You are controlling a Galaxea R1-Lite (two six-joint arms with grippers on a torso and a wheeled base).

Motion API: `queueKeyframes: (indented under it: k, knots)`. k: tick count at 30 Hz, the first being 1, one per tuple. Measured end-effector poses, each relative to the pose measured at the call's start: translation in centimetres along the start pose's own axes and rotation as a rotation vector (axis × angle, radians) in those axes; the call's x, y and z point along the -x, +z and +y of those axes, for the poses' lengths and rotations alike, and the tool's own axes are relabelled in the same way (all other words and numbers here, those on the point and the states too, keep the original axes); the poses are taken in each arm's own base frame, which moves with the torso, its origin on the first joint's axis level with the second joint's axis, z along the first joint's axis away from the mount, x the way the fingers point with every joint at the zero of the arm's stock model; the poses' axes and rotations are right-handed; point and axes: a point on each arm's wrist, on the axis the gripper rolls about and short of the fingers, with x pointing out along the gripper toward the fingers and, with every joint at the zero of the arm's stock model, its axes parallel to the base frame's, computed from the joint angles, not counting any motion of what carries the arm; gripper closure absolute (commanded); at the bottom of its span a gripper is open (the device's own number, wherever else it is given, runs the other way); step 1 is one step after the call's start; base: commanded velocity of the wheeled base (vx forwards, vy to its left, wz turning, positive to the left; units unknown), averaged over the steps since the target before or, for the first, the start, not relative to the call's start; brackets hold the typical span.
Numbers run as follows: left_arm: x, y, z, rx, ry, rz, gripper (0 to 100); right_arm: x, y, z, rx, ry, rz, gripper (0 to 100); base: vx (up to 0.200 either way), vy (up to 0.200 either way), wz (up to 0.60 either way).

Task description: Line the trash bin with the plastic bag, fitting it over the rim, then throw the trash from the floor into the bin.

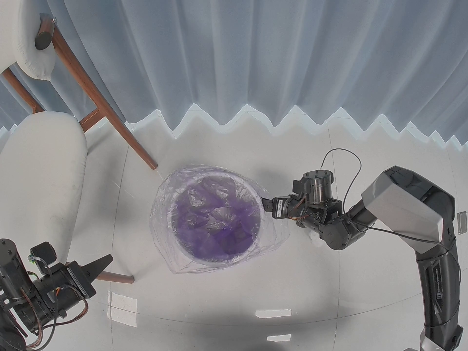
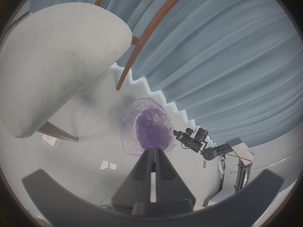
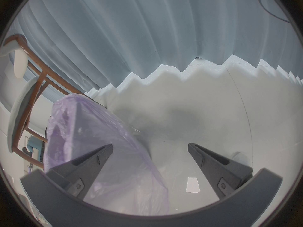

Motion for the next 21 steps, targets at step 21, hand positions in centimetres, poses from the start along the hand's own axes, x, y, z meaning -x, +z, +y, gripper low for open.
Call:
queueKeyframes:
  k: [21]
  knots:
    - [0.1,0.3,0.2,-0.001,0.019,-0.027,100,4.4,5.5,1.0,-0.069,0.003,-0.08,0,0.0,0.0,0.0]
